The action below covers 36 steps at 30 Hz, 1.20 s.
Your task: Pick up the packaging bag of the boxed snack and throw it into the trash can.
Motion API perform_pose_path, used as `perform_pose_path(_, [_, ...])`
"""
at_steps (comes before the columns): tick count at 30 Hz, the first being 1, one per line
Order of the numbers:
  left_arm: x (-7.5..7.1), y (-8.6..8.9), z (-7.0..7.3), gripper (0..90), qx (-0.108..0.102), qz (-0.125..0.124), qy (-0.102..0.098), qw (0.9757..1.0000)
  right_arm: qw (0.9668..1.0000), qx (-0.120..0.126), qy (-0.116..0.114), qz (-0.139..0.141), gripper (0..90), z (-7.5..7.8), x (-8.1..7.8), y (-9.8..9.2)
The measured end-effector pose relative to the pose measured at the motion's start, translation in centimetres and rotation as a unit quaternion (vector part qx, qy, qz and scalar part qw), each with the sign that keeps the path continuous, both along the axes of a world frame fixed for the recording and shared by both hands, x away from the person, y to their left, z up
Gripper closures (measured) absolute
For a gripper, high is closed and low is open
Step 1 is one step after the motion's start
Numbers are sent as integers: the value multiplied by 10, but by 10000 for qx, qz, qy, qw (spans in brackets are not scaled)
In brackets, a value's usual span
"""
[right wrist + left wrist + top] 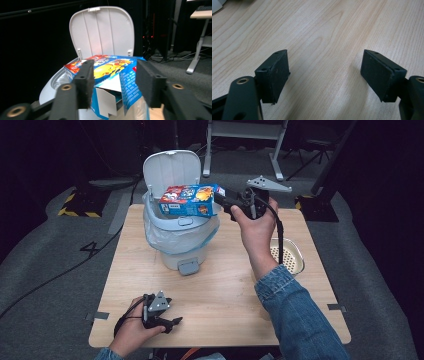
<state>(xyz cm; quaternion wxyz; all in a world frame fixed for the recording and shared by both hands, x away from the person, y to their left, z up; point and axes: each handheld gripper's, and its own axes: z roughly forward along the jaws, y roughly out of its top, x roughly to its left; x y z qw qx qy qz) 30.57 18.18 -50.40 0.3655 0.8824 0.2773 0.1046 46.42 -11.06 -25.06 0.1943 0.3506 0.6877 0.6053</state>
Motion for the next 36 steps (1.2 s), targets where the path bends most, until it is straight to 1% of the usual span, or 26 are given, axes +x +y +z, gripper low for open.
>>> perform_pose_path(2, [0, 0, 0, 235, 0, 1, -1, 10000, 10000, -31, 63, -21, 429, -1, -1, -3])
perform_pose_path(3, [0, 0, 0, 235, 2, 3, -3, 10000, 10000, -54, 68, -5, 427, -2, -3, -5])
perform_pose_path(5, [0, 0, 0, 236, -5, 7, -2, 10000, 9998, -176, 94, 21, 411, -4, -4, -9])
perform_pose_path(6, [0, 0, 0, 236, -5, 7, -2, 10000, 9996, -236, 138, 71, 426, -8, -7, -12])
perform_pose_path(7, [0, 0, 0, 236, -5, 8, -2, 10000, 9996, -236, 138, 71, 426, -8, -7, -12])
perform_pose_path(9, [0, 0, 0, 235, -3, 6, -2, 10000, 9989, -428, 147, 130, 531, -11, -8, -14])
perform_pose_path(10, [0, 0, 0, 236, -4, 3, -4, 10000, 9975, -649, 178, 191, 624, -14, -7, -15])
perform_pose_path(11, [0, 0, 0, 236, -4, 3, -4, 10000, 9975, -649, 178, 191, 624, -14, -7, -15])
perform_pose_path(12, [0, 0, 0, 236, -3, 7, -2, 10000, 9970, -719, 210, 202, 677, -15, -6, -14])
perform_pose_path(13, [0, 0, 0, 236, -4, 7, -2, 10000, 9964, -801, 146, 215, 766, -16, -4, -14])
perform_pose_path(14, [0, 0, 0, 236, -3, 6, -2, 10000, 9964, -801, 146, 215, 766, -16, -4, -14])
perform_pose_path(15, [0, 0, 0, 236, -5, 7, -1, 10000, 9962, -847, 38, 206, 869, -13, -2, -14])
perform_pose_path(16, [0, 0, 0, 236, -5, 7, -1, 10000, 9962, -847, 38, 206, 869, -13, -2, -14])
perform_pose_path(17, [0, 0, 0, 236, -3, 6, -1, 10000, 9961, -860, -51, 214, 900, -9, -1, -14])
perform_pose_path(20, [0, 0, 0, 235, -3, 5, -1, 10000, 9958, -884, -90, 221, 900, -5, -1, -12])
perform_pose_path(22, [0, 0, 0, 235, -5, 5, 0, 10000, 9960, -834, -253, 196, 900, 1, -3, -9])
perform_pose_path(23, [0, 0, 0, 235, -6, 6, 0, 10000, 9960, -834, -253, 196, 900, 1, -3, -9])
perform_pose_path(24, [0, 0, 0, 235, -6, 6, 0, 10000, 9963, -776, -324, 194, 900, 3, -5, -8])
perform_pose_path(26, [0, 0, 0, 235, -6, 5, 0, 10000, 9967, -653, -400, 264, 900, 8, -8, -6])
perform_pose_path(27, [0, 0, 0, 235, -5, 5, 1, 10000, 9965, -631, -450, 308, 900, 10, -8, -4])
perform_pose_path(28, [0, 0, 0, 235, -3, 3, 0, 10000, 9960, -665, -495, 336, 900, 11, -8, 1])
perform_pose_path(31, [0, 0, 0, 235, -3, 2, 0, 10000, 9958, -637, -523, 399, 887, 10, -7, 6])
perform_pose_path(32, [0, 0, 0, 235, -3, 2, 1, 10000, 9957, -601, -544, 448, 847, 9, -6, 12])
perform_pose_path(33, [0, 0, 0, 235, -5, 3, 1, 10000, 9957, -601, -544, 448, 847, 9, -6, 12])
perform_pose_path(34, [0, 0, 0, 235, -3, 3, 0, 10000, 9954, -663, -521, 455, 807, 8, -4, 19])
perform_pose_path(36, [0, 0, 0, 235, -4, 4, 1, 10000, 9952, -709, -482, 466, 792, 7, -3, 23])
